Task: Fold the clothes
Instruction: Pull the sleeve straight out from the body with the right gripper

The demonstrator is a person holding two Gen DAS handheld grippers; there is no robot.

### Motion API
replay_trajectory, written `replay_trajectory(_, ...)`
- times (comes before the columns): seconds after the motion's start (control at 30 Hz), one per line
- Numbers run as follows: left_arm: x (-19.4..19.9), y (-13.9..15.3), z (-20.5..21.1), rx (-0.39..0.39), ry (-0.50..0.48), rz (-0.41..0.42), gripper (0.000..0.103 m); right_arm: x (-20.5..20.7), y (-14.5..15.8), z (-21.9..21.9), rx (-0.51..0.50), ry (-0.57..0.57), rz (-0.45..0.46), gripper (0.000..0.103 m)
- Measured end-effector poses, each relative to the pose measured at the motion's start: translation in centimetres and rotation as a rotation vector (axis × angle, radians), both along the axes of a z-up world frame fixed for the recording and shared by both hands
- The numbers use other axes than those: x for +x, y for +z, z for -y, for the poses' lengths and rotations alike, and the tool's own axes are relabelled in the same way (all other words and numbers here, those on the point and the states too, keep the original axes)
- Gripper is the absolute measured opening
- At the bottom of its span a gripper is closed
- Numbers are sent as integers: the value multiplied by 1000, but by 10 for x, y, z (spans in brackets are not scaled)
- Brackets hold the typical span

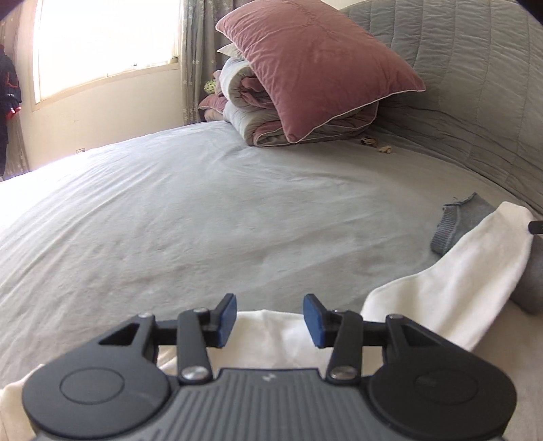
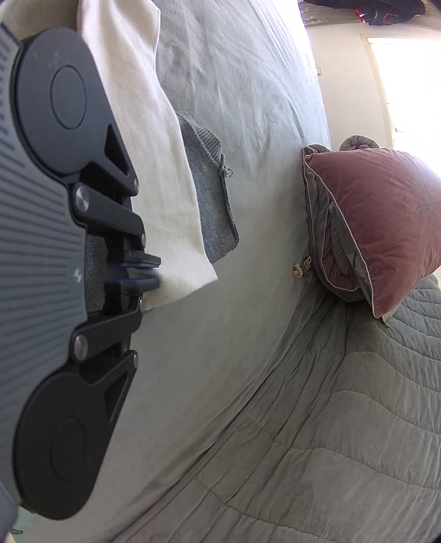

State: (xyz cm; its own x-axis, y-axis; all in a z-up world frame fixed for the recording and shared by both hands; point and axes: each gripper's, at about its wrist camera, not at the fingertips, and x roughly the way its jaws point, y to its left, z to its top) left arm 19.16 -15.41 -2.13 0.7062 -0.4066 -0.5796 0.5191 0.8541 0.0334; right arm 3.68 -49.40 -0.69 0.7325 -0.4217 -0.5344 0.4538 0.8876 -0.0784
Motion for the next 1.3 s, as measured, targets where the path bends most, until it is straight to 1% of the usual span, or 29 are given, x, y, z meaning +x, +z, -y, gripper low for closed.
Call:
replay_trajectory(0.03,8,-2,-7,8,23,-6,48,-1,6,-3,-7,16,15,31)
replay_trajectory(0.1,24,-6,-19,3,60,-33,48,-2,17,-9,-9,62,45,42)
replay_trajectory(0.17,37,-10,-24,-2,80,-62,49,9,22,-20,70,203,49,42)
replay_trajectory(0.27,52,-19,-27,-27,93,-123,49,35,20,-41,172,385,27,42)
replay_trajectory(0.33,57,-23,-28,-36,92,-146,47,58,14,-61,208,501,0,42)
replay_trajectory(0.37,58,-25,-28,-40,92,-156,45,70,10,-71,215,548,-20,42)
replay_trajectory(0.4,57,-27,-29,-45,92,-166,36,81,5,-79,217,586,-43,42)
replay_trajectory(0.43,56,-28,-29,-48,93,-169,31,93,-1,-89,217,628,-71,42)
replay_trajectory(0.47,54,-30,-28,-46,95,-163,29,104,-7,-98,219,666,-96,42)
replay_trajectory(0.53,50,-31,-26,-40,96,-143,19,121,-18,-110,226,730,-140,42)
replay_trajectory(0.57,47,-32,-25,-37,101,-126,17,127,-22,-115,225,754,-162,42)
replay_trajectory(0.63,42,-32,-24,-44,121,-84,13,136,-30,-124,213,786,-201,42)
replay_trajectory(0.7,36,-31,-25,-68,150,-43,13,138,-36,-130,187,798,-220,42)
replay_trajectory(0.77,32,-32,-24,-80,177,-6,12,136,-40,-135,146,794,-228,16)
replay_trajectory(0.8,31,-35,-22,-67,186,6,12,133,-42,-138,111,778,-225,1)
replay_trajectory(0.87,31,-40,-18,-43,201,21,13,129,-46,-139,89,728,-210,0)
replay_trajectory(0.97,36,-41,-14,-14,212,6,19,127,-49,-143,77,679,-194,0)
replay_trajectory(1.0,38,-41,-13,-5,215,1,24,126,-47,-145,72,668,-190,2)
replay_trajectory(1.03,37,-39,-16,-7,220,0,26,125,-43,-146,79,665,-177,4)
replay_trajectory(1.07,33,-35,-22,-23,226,4,26,123,-38,-147,94,668,-157,9)
replay_trajectory(1.1,29,-32,-29,-39,233,7,30,121,-33,-148,109,670,-136,17)
replay_trajectory(1.13,26,-28,-36,-55,240,11,34,119,-29,-148,123,672,-115,17)
replay_trajectory(1.23,15,-16,-56,-103,259,21,36,117,-19,-157,194,715,-86,18)
replay_trajectory(1.3,8,-8,-69,-135,272,28,36,116,-17,-168,234,748,-95,18)
